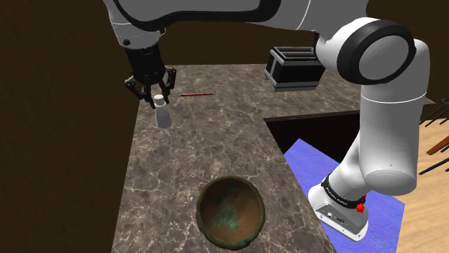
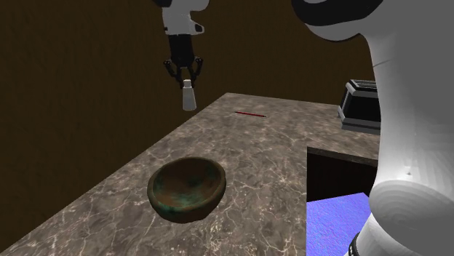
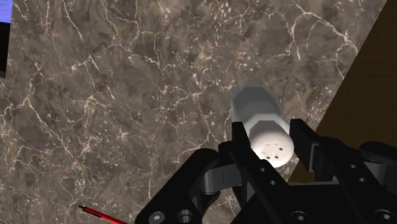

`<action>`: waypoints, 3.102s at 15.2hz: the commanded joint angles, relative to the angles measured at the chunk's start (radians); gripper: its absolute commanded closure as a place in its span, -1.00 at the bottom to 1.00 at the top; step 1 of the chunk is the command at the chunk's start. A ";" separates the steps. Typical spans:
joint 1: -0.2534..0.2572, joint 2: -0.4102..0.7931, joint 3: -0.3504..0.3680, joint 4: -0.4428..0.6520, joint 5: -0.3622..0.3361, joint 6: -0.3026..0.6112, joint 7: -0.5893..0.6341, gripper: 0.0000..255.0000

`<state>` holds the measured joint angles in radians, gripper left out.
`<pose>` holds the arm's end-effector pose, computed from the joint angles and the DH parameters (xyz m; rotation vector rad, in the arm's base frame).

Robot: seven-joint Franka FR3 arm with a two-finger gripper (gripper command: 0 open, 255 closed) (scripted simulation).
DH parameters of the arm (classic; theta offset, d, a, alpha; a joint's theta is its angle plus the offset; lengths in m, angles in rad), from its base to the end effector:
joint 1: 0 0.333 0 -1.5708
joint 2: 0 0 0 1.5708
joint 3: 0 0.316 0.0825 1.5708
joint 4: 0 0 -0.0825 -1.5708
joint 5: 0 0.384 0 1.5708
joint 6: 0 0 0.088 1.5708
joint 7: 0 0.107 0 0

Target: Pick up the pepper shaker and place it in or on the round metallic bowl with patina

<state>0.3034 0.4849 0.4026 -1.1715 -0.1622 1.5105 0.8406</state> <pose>0.5650 0.3738 0.5224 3.0666 -0.2571 -0.1478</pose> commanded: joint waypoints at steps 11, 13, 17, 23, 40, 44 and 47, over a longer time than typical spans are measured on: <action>-0.029 -0.355 0.055 -0.417 0.133 0.084 0.061 1.00; -0.026 -0.424 0.064 -0.490 0.165 0.095 0.072 1.00; -0.010 -0.554 0.081 -0.613 0.227 0.103 0.095 1.00; 0.033 -0.732 0.106 -0.753 0.320 0.089 0.139 1.00; 0.082 -0.845 0.147 -0.998 0.397 0.237 0.169 1.00; 0.084 -0.837 0.156 -1.045 0.400 0.291 0.168 1.00; 0.085 -0.828 0.164 -1.078 0.401 0.333 0.167 1.00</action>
<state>0.3870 -0.3433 0.5647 -2.2367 0.2372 1.8302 1.0087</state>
